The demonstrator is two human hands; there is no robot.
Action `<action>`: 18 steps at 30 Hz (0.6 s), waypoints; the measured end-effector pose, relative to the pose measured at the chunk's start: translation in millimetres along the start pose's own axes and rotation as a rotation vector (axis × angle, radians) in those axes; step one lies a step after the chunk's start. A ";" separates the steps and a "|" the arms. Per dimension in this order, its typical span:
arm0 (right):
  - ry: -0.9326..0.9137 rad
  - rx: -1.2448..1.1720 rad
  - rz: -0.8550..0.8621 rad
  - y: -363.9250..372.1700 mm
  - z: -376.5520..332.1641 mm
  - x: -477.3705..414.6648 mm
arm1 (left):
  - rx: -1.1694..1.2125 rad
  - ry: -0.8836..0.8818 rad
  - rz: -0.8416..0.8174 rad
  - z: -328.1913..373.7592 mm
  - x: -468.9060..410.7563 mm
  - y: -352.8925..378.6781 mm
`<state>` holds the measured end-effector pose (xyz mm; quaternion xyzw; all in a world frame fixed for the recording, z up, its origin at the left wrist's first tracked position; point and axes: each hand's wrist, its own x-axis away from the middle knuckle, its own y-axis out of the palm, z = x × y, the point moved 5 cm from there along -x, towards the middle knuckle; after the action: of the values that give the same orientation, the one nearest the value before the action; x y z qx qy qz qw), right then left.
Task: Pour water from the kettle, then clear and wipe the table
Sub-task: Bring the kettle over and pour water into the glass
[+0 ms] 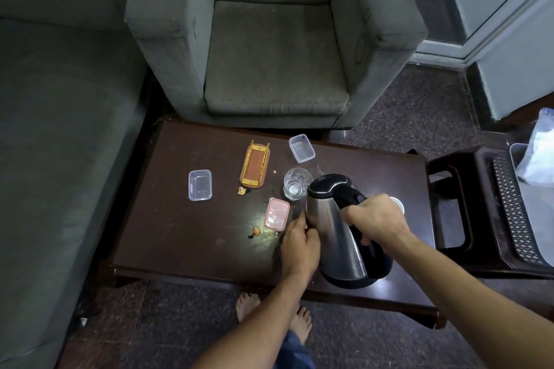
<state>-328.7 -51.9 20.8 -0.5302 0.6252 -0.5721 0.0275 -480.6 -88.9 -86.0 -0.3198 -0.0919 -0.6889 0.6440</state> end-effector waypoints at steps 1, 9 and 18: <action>0.003 0.001 -0.002 0.3 0.2 -0.8 | -0.003 0.001 0.004 -0.1 -0.2 -0.4; 0.016 0.009 -0.012 2.6 3.2 -3.9 | -0.001 -0.013 -0.007 -1.7 1.4 -0.1; 0.029 0.037 -0.007 5.1 2.3 -6.0 | 0.005 -0.012 -0.007 -3.9 -0.6 -1.5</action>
<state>-327.8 -50.5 12.7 -0.5233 0.6130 -0.5913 0.0262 -483.3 -90.2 -88.9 -0.3220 -0.0985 -0.6888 0.6420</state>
